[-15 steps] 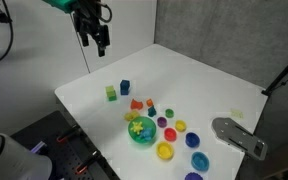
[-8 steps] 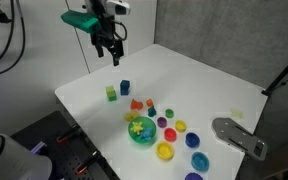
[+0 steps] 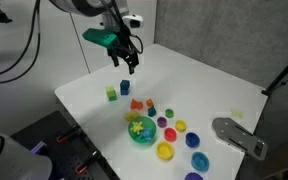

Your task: Put the green toy animal in the bowl

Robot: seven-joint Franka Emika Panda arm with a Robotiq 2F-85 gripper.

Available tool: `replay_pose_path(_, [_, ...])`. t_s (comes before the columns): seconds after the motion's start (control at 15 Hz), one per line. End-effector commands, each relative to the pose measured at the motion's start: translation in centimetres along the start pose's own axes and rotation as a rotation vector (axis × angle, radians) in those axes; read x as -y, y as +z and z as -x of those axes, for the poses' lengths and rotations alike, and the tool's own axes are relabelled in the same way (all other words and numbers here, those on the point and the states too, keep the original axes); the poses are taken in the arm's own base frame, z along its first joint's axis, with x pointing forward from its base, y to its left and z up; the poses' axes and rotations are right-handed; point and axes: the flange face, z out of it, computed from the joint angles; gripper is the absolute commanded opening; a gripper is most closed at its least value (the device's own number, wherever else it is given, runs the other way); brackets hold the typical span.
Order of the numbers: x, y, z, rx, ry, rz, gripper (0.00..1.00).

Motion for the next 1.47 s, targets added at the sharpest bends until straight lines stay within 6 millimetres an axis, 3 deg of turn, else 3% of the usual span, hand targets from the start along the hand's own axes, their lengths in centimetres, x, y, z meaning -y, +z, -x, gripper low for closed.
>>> replay_pose_path(0.0, [-0.4, 1.9, -1.9, -0.023, 0.018, 0.047, 1.00])
replay_pose_path(0.67, [1.2, 10.7, -6.2, -0.006, -0.004, 0.108, 1.00])
replay_pose_path(1.4, [-0.3, 19.9, -10.1, 0.050, 0.017, 0.140, 1.00])
